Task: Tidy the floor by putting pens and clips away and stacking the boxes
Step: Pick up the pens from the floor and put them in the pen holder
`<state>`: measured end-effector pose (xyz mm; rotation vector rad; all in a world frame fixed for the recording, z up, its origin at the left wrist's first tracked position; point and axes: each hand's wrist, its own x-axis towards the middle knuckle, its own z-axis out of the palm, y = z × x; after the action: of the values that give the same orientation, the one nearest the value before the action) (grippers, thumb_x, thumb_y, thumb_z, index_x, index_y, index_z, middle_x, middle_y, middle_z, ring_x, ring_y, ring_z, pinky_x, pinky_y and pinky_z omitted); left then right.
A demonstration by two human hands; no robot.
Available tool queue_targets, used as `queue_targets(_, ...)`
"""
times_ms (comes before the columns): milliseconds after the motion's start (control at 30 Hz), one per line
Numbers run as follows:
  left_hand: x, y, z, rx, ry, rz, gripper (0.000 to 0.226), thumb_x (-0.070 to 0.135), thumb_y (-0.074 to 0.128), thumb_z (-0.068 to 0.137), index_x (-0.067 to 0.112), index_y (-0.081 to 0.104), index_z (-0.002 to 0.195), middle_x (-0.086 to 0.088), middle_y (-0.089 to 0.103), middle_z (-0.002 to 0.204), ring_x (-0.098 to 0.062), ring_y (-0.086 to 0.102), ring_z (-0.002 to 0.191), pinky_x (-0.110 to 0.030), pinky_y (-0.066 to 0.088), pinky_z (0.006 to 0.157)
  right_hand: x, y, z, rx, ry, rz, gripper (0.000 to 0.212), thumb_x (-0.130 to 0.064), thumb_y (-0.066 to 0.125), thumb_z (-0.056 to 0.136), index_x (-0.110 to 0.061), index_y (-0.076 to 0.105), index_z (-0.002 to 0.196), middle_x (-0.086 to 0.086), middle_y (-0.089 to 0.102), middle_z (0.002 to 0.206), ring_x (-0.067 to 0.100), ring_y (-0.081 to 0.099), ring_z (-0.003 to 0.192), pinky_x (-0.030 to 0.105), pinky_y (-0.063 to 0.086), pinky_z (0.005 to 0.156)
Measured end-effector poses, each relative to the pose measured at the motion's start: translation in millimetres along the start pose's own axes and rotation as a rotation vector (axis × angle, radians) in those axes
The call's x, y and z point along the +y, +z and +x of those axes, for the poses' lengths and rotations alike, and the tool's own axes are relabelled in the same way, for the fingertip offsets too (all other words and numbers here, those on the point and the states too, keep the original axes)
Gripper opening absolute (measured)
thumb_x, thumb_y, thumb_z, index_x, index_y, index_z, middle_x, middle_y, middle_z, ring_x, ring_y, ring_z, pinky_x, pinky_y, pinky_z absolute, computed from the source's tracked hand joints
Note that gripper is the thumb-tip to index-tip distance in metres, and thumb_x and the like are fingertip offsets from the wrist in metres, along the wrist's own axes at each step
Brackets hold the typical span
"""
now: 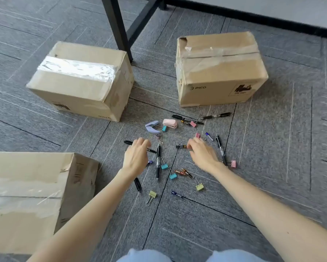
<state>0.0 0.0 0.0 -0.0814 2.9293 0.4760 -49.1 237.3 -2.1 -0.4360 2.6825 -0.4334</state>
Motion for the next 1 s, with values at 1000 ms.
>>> queue_targets(1000, -47, 36, -42, 0.173, -0.552, -0.163, 0.038, 0.041, 0.056, 0.09, 0.011, 0.035, 0.101, -0.014, 0.067, 0.096, -0.036, 0.065, 0.085, -0.037, 0.038, 0.064, -95, 70, 36, -0.011, 0.106, 0.092, 0.021, -0.025, 0.043, 0.097, -0.007, 0.052, 0.093, -0.003, 0.043, 0.061, 0.014, 0.044, 0.052, 0.024, 0.031, 0.044)
